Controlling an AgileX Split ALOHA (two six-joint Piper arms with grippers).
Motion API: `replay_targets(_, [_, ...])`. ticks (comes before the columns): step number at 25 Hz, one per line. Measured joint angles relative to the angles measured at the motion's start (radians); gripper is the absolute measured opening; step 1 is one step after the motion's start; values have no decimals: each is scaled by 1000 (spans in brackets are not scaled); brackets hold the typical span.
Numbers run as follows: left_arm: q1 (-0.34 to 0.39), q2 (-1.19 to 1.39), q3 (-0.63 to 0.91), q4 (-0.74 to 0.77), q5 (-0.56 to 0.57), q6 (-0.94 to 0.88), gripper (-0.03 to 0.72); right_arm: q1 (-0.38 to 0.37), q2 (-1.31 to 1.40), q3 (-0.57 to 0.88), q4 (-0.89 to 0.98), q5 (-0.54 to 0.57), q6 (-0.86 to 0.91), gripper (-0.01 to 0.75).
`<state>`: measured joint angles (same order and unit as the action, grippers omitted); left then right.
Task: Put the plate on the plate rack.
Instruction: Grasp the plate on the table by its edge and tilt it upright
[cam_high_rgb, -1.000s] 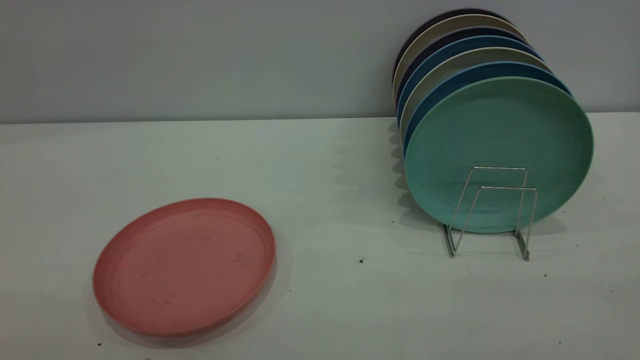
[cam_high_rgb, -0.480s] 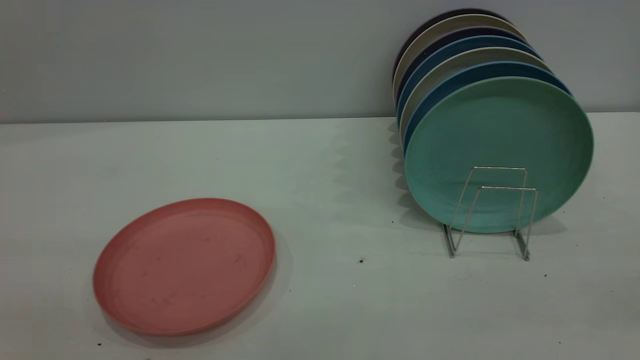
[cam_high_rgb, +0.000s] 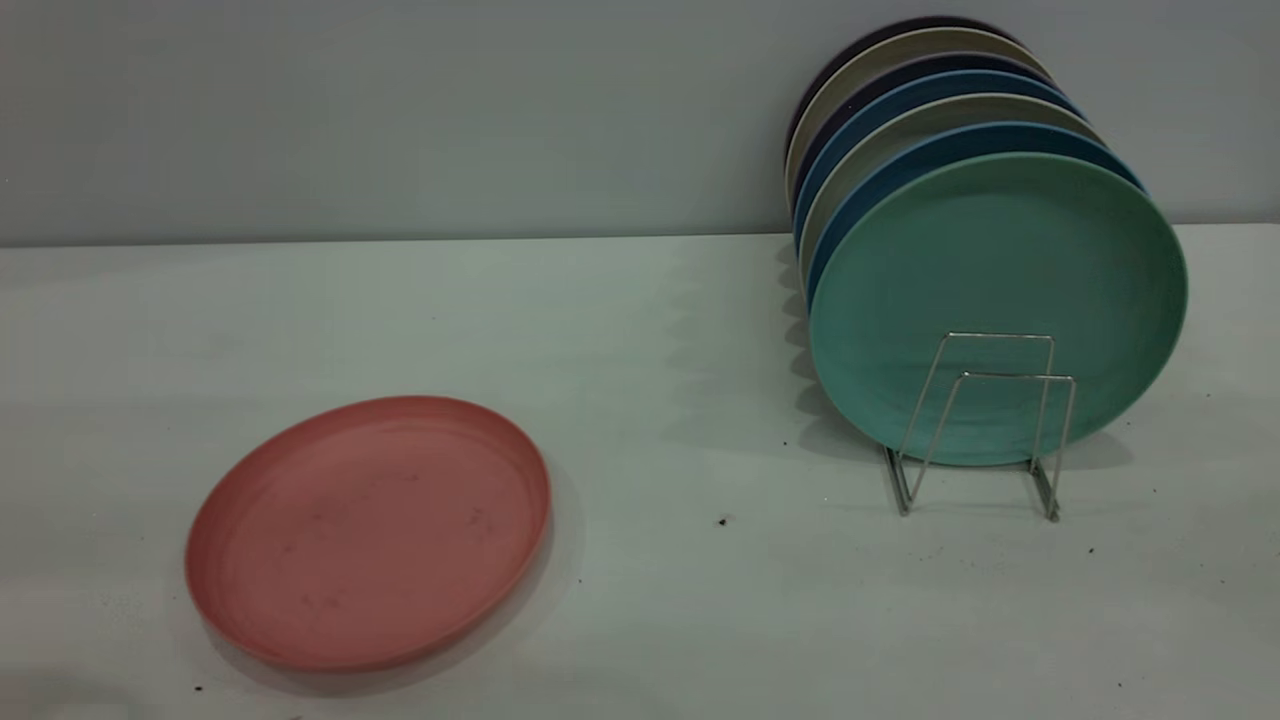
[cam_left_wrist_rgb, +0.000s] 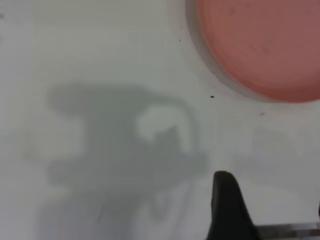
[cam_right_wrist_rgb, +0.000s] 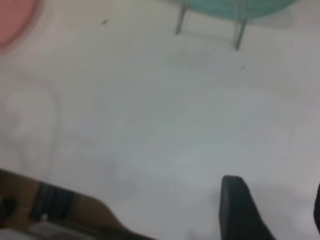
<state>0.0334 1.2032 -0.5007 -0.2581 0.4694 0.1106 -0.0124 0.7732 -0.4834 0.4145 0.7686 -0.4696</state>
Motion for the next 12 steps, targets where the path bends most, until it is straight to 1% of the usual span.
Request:
replay_targets(2, [0, 108, -5, -67, -67, 54, 460, 0, 26, 0, 41, -2, -33, 381])
replay_targets(4, [0, 200, -20, -137, -107, 121, 460, 0, 29, 0, 69, -3, -65, 381])
replay_targets(9, [0, 414, -102, -353, -148, 327, 460, 0, 29, 0, 94, -3, -91, 381])
replay_targets(12, [3, 510, -162, -443, -151, 414, 460, 0, 30, 0, 95, -3, -96, 381])
